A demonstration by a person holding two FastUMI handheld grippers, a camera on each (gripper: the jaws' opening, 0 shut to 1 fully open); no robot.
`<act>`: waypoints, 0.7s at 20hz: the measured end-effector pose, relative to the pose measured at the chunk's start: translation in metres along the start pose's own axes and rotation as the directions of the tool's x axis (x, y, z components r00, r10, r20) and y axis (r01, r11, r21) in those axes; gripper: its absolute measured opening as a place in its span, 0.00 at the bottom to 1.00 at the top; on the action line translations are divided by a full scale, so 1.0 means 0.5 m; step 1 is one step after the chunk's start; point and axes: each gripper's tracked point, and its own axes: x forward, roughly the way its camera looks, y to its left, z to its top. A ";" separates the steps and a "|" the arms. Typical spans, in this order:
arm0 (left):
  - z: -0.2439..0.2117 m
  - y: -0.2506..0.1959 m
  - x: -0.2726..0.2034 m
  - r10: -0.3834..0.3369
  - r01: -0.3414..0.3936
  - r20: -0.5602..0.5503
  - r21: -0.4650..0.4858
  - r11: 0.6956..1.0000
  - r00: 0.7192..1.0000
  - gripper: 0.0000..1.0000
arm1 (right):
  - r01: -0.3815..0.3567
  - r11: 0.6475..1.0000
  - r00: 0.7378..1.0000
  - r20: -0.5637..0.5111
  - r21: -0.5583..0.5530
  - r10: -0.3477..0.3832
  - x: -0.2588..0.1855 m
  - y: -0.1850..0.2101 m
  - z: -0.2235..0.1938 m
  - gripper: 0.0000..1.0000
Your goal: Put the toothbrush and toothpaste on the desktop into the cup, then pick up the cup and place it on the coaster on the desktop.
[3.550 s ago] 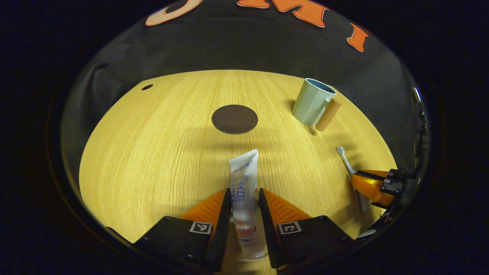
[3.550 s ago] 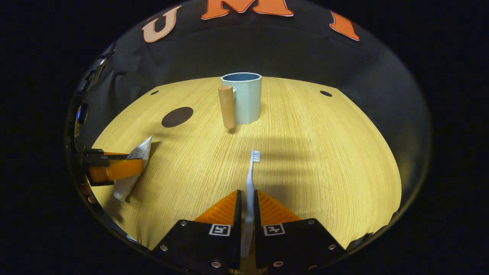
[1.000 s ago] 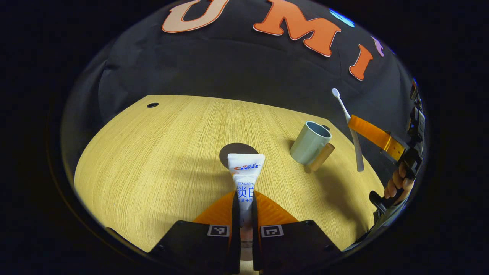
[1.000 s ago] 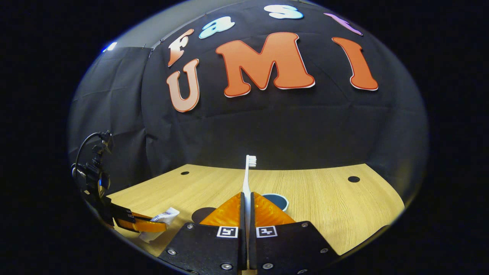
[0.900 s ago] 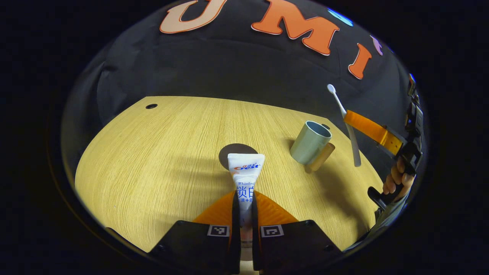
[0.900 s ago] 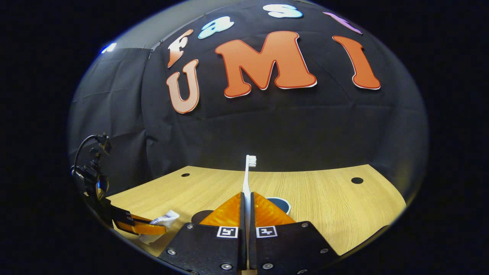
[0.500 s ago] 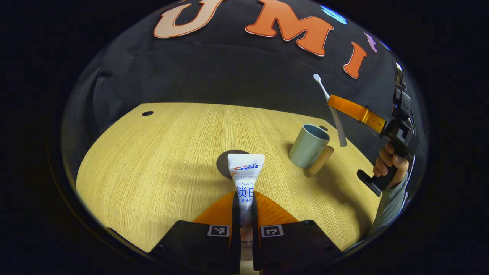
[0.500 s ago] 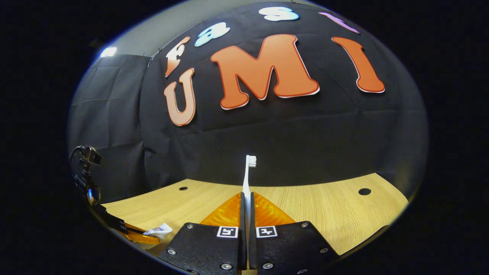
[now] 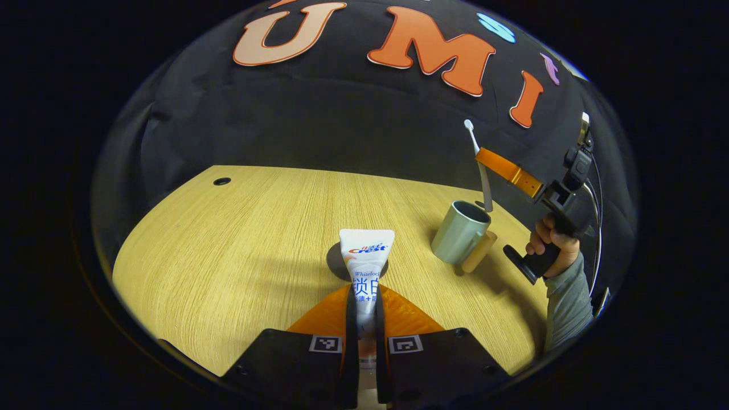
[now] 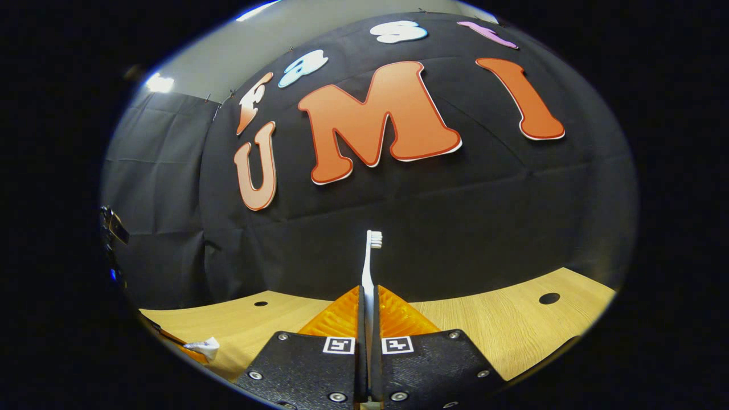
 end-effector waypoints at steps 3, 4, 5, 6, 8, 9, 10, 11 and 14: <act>0.019 0.005 -0.019 0.022 -0.022 0.015 -0.010 1.000 1.000 0.16 | 0.024 0.999 1.000 -0.013 -0.021 -0.025 0.007 -0.012 -0.030 0.03; 0.030 0.005 -0.030 0.027 -0.027 0.016 -0.012 1.000 1.000 0.16 | 0.031 0.999 0.999 -0.015 -0.028 -0.032 0.007 -0.016 -0.042 0.03; 0.040 0.006 -0.039 0.029 -0.029 0.016 -0.013 1.000 0.999 0.16 | 0.034 0.999 0.999 -0.017 -0.030 -0.034 0.007 -0.018 -0.048 0.03; 0.044 0.009 -0.045 0.030 -0.030 0.016 -0.013 0.999 0.999 0.16 | 0.037 0.999 0.999 -0.019 -0.032 -0.037 0.007 -0.017 -0.053 0.03; 0.051 0.009 -0.049 0.032 -0.032 0.024 -0.013 0.999 0.999 0.16 | 0.037 0.999 0.999 -0.023 -0.030 -0.038 0.006 -0.018 -0.059 0.03; 0.057 0.008 -0.051 0.035 -0.034 0.032 -0.012 0.999 0.999 0.17 | 0.037 0.999 0.999 -0.023 -0.032 -0.037 0.006 -0.017 -0.061 0.03; 0.061 0.005 -0.050 0.035 -0.034 0.038 -0.013 0.999 0.999 0.16 | 0.038 0.999 0.999 -0.023 -0.035 -0.039 0.004 -0.016 -0.062 0.03; 0.067 0.002 -0.052 0.035 -0.034 0.045 -0.011 0.999 0.998 0.16 | 0.039 0.999 0.999 -0.022 -0.038 -0.040 0.001 -0.014 -0.062 0.03; 0.083 -0.010 -0.058 0.034 -0.034 0.062 -0.007 0.999 0.998 0.15 | 0.049 0.997 0.999 -0.018 -0.057 -0.050 -0.004 -0.012 -0.068 0.04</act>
